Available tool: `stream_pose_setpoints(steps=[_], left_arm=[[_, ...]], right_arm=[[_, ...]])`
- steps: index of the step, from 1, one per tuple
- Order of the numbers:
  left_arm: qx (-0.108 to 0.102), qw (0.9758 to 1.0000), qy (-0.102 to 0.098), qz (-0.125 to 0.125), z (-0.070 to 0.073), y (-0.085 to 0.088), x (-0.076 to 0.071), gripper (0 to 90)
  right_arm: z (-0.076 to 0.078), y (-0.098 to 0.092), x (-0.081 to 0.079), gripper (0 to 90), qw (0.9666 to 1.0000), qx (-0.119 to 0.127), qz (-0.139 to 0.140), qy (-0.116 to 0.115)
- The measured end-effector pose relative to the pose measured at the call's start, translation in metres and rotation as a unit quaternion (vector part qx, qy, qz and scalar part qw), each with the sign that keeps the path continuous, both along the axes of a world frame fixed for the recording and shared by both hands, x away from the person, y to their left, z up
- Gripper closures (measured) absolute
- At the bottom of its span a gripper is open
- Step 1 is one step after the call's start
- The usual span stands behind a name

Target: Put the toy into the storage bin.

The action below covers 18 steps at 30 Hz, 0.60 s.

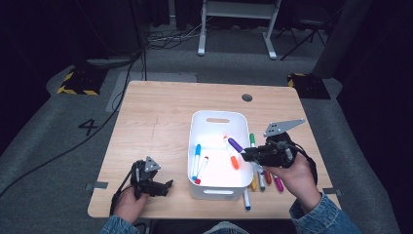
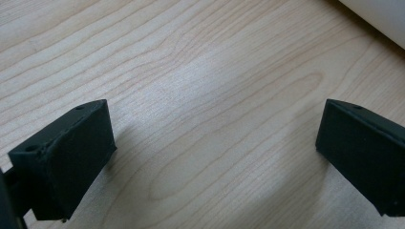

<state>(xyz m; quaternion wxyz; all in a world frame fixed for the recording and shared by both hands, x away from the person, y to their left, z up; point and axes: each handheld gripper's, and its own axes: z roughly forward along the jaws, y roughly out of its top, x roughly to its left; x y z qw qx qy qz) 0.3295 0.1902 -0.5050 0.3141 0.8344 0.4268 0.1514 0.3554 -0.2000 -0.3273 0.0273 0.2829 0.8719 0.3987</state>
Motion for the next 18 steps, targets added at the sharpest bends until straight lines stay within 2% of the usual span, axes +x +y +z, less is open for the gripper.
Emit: stream_pose_setpoints(steps=[7,13,18], left_arm=[[0.002,1.0,0.0,-0.001,0.0,0.0,0.0,0.0],[0.001,1.0,0.0,-0.001,0.0,0.0,0.0,0.0],[0.001,1.0,0.0,-0.001,0.0,0.0,0.0,0.0]], right_arm=[[0.0,0.017,-0.004,77.1,0.9997,0.003,0.026,-0.002],[-0.001,0.025,-0.006,77.1,0.9995,0.007,0.032,0.006],[-0.002,0.031,-0.008,77.1,0.9991,0.006,0.042,0.003]])
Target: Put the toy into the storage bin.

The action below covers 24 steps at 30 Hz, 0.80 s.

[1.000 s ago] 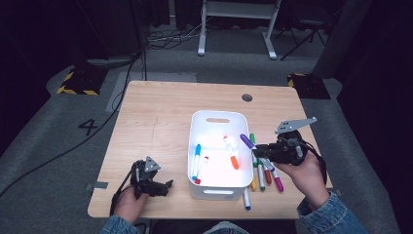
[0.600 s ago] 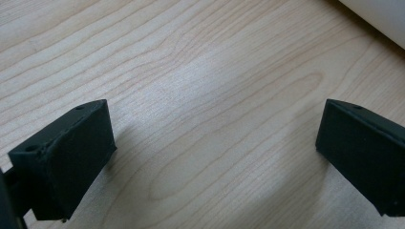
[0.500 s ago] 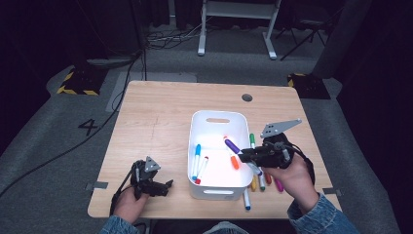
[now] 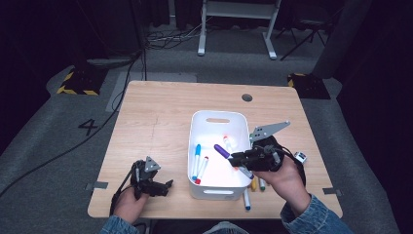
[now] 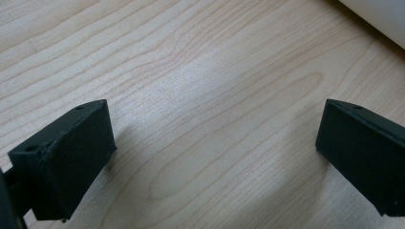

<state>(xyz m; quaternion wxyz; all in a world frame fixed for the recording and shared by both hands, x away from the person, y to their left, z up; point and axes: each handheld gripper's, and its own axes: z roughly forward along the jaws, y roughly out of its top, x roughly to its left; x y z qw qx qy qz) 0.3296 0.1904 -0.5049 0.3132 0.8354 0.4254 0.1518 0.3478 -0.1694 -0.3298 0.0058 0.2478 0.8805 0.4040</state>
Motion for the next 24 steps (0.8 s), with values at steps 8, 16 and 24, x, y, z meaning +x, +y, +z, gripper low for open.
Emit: stream_pose_setpoints(steps=[8,16,24], left_arm=[[-0.001,1.0,0.0,0.001,0.0,0.0,0.0,0.0],[0.0,1.0,0.0,0.0,0.0,0.0,0.0,0.0],[-0.001,1.0,0.0,0.001,0.0,0.0,0.0,0.0]], right_arm=[[-0.005,0.005,-0.001,77.1,1.0,-0.005,0.004,0.007],[-0.012,0.01,0.0,77.1,0.9997,-0.021,0.011,0.011],[-0.021,0.017,0.001,77.1,0.9983,-0.053,0.022,0.007]])
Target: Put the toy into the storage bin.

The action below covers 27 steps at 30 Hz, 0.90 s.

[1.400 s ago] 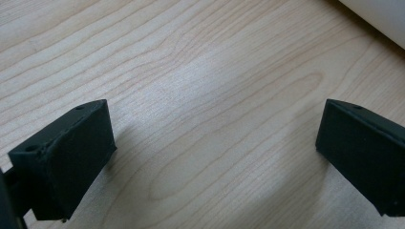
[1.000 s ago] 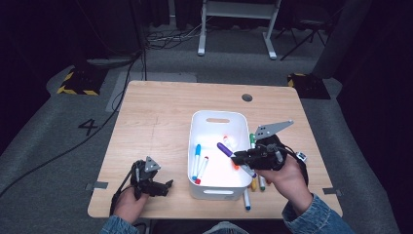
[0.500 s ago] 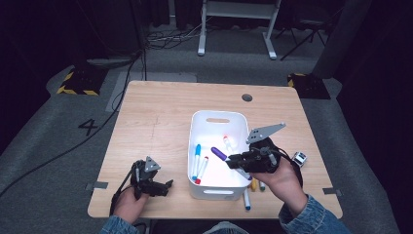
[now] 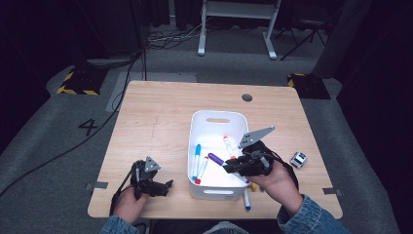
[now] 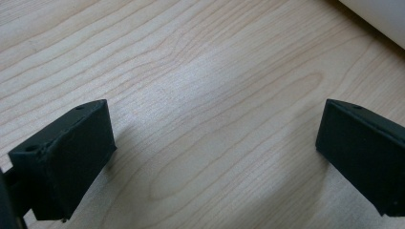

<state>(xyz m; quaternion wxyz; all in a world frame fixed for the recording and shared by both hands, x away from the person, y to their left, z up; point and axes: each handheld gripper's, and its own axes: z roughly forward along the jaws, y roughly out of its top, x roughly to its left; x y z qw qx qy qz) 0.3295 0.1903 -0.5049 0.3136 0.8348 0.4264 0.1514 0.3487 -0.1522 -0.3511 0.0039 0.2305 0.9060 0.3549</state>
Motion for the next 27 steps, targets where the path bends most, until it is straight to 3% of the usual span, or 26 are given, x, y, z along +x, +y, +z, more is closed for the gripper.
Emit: stream_pose_setpoints(steps=[14,17,18,22,24,27], left_arm=[[0.001,1.0,-0.001,-0.001,0.0,0.0,0.0,0.0],[0.0,1.0,0.0,0.0,0.0,0.0,0.0,0.0],[0.0,1.0,0.0,0.0,0.0,0.0,0.0,0.0],[0.0,1.0,0.0,0.0,0.0,0.0,0.0,0.0],[0.001,1.0,0.001,-0.001,0.0,0.0,0.0,0.0],[0.0,1.0,0.0,0.0,0.0,0.0,0.0,0.0]], right_arm=[[-0.011,0.014,0.0,76.7,0.9987,-0.047,0.014,0.017],[-0.013,0.018,0.001,76.7,0.9981,-0.054,0.022,0.016],[-0.014,0.019,0.002,76.7,0.998,-0.055,0.032,0.005],[-0.017,0.022,0.004,76.0,0.9973,-0.065,0.029,0.015],[-0.019,0.023,0.005,67.1,0.9974,-0.064,0.027,0.02],[-0.019,0.021,0.005,61.5,0.9979,-0.056,0.025,0.021]])
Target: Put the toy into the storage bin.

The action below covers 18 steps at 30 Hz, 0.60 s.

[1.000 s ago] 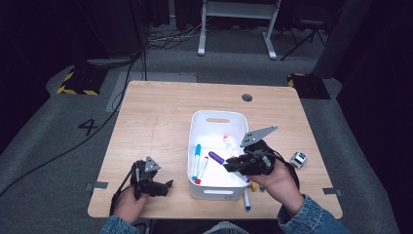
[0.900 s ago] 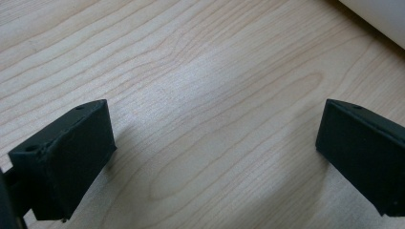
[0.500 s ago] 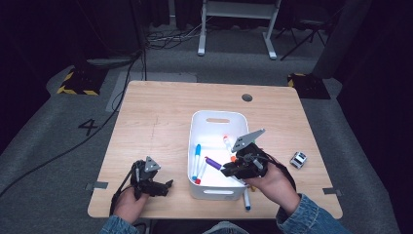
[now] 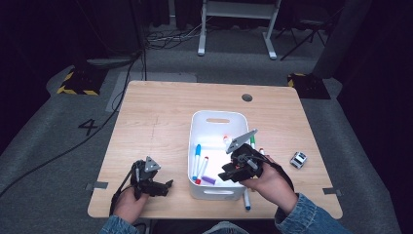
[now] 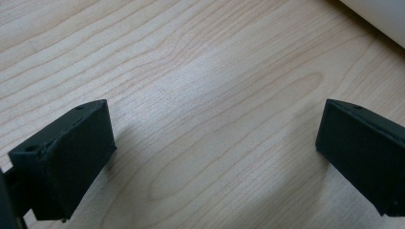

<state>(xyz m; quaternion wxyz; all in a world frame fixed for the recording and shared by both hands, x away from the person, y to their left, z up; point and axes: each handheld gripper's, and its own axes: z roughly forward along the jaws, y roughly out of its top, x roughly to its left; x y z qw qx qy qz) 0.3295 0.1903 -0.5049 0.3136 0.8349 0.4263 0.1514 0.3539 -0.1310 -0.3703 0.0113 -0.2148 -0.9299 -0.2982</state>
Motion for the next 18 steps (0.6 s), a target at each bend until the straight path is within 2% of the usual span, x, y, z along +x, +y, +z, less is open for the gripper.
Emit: stream_pose_setpoints(steps=[5,12,18], left_arm=[[0.0,1.0,0.0,0.0,0.0,0.0,0.0,0.0],[0.001,1.0,0.0,-0.001,0.0,0.0,0.0,0.0],[0.001,1.0,-0.001,-0.001,0.0,0.0,0.0,0.0]], right_arm=[[0.011,-0.008,-0.003,56.9,0.9996,0.017,-0.024,-0.001],[0.023,-0.026,-0.001,57.5,0.9981,0.038,-0.044,-0.02],[0.031,-0.047,0.003,57.6,0.9953,0.051,-0.077,-0.029]])
